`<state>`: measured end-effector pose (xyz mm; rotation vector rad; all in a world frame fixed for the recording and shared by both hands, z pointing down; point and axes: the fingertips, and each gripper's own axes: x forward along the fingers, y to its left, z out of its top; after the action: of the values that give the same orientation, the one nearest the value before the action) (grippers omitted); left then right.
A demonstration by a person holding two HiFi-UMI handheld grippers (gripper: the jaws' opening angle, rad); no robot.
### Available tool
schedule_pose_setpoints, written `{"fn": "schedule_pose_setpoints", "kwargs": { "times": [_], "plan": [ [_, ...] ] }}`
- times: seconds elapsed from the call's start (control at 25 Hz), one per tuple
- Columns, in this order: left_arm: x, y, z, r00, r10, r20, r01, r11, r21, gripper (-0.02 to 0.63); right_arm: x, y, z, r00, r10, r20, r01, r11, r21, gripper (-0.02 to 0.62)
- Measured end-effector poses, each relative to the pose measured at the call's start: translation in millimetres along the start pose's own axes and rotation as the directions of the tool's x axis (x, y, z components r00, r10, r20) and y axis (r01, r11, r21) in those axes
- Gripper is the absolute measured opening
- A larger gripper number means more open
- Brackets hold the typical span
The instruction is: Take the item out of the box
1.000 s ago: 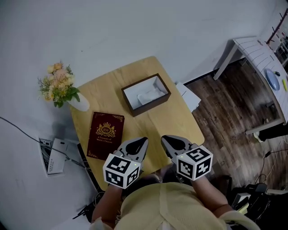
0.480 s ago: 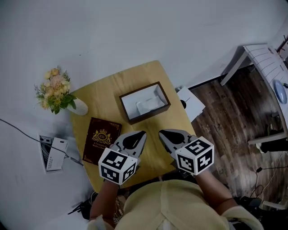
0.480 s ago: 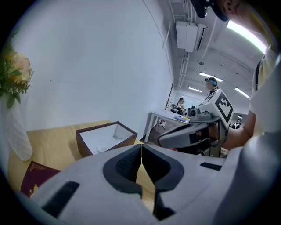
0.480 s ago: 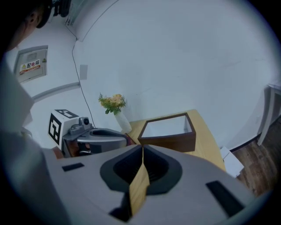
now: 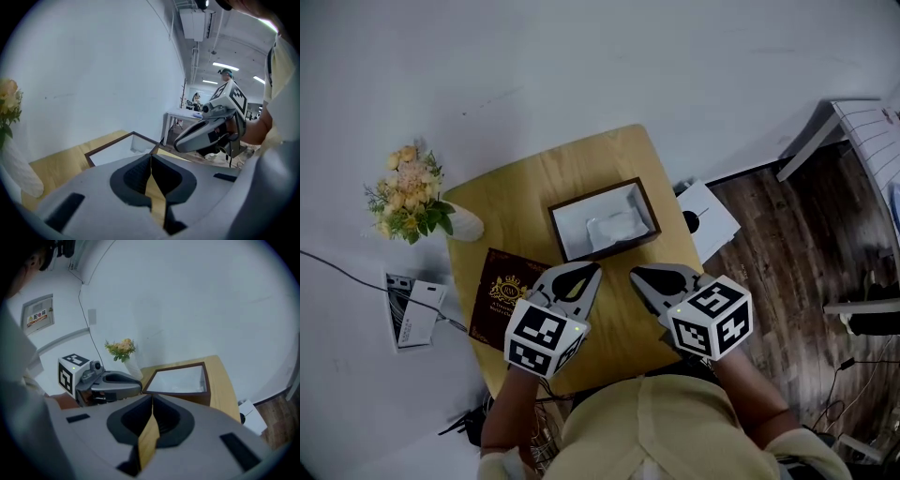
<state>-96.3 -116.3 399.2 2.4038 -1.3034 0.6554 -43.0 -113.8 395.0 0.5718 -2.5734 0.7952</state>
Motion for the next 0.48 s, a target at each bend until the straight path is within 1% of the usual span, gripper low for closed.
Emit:
{"fn": "schedule_pose_setpoints", "kwargs": {
  "times": [0.12, 0.32, 0.48],
  "plan": [
    [7, 8, 2, 1.0, 0.01, -0.026, -0.009, 0.999, 0.053, 0.022, 5, -5, 2, 1.0, 0.025, -0.014, -0.025, 1.0, 0.001, 0.031],
    [17, 22, 5, 0.998, 0.018, -0.066, -0.01, 0.993, 0.118, 0.023, 13, -9, -1, 0.997, 0.06, -0.058, -0.06, 0.998, -0.004, 0.031],
    [24, 31, 7, 0.993, 0.014, -0.119, 0.009, 0.982, 0.186, 0.023, 16, -9, 0, 0.993, 0.095, -0.073, -0.095, 0.995, -0.005, 0.031]
  ]
}}
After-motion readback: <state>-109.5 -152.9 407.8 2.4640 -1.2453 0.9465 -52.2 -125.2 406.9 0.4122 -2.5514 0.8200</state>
